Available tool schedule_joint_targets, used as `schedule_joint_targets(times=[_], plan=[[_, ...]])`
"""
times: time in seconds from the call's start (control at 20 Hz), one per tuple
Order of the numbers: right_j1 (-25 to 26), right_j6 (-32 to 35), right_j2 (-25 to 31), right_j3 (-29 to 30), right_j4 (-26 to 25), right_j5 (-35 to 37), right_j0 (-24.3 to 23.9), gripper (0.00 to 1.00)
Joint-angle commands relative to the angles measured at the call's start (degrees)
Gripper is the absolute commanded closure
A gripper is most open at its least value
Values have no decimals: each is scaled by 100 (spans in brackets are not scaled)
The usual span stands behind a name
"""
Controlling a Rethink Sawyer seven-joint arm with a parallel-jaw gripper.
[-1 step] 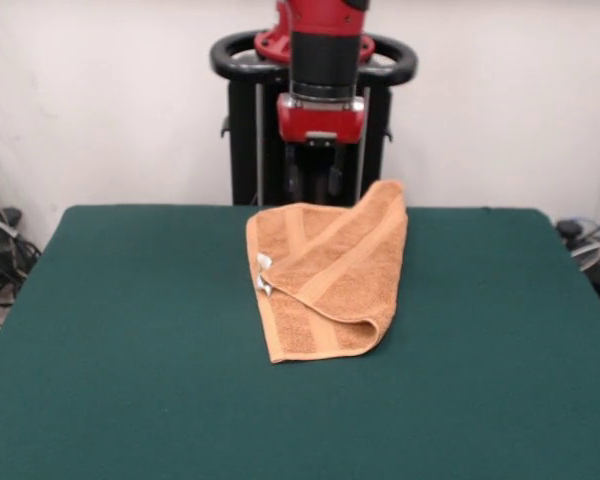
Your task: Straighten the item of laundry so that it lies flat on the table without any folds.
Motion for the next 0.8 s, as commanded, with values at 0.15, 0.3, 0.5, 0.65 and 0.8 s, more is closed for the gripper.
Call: schedule_joint_targets(times=[0.15,0.3,0.5,0.65,0.8], plan=[[519,447,745,-908,-217,541,-113,0],[626,395,814,-1071,-255,609,-182,0],[620,330,931,-1147,-333,714,-305,0],[752,223,1016,-1357,-392,839,-422,0],[698,206,1071,-1388,-453,950,-483,0]])
